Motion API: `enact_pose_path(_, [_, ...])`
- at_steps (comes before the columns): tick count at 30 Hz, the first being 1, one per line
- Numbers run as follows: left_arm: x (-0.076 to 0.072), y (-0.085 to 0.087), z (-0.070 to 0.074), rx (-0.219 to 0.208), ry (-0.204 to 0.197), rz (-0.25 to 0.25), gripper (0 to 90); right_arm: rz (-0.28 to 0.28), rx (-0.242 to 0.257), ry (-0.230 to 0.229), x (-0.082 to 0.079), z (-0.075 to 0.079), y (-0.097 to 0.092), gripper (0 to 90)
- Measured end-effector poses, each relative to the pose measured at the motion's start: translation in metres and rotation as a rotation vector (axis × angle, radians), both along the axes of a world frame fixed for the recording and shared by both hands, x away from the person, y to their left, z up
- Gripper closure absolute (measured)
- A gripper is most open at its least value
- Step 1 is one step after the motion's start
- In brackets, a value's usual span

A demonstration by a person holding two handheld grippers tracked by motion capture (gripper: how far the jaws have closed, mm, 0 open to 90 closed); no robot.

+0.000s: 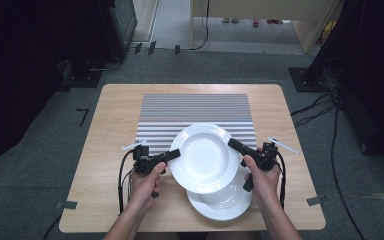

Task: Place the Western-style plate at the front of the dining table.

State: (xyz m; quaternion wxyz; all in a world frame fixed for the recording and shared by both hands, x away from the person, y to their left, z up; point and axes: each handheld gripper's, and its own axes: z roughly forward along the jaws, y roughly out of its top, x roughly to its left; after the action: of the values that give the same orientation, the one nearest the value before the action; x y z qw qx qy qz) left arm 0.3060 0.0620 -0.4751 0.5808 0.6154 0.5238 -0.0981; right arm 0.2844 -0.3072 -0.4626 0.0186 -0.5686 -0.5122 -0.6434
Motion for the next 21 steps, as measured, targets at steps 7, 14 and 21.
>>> enact_pose_path(7, [0.018, 0.004, 0.009, 0.025, -0.013, 0.014, 77.1, 0.025, -0.035, -0.014, 0.022, 0.012, 0.005, 84.6])
enact_pose_path(14, [0.041, 0.007, 0.013, 0.047, 0.002, 0.026, 76.5, 0.042, -0.043, -0.009, 0.047, 0.015, 0.010, 84.7])
enact_pose_path(21, [0.058, 0.011, 0.010, 0.064, 0.030, 0.043, 75.6, 0.044, -0.058, 0.008, 0.068, 0.013, 0.015, 84.5])
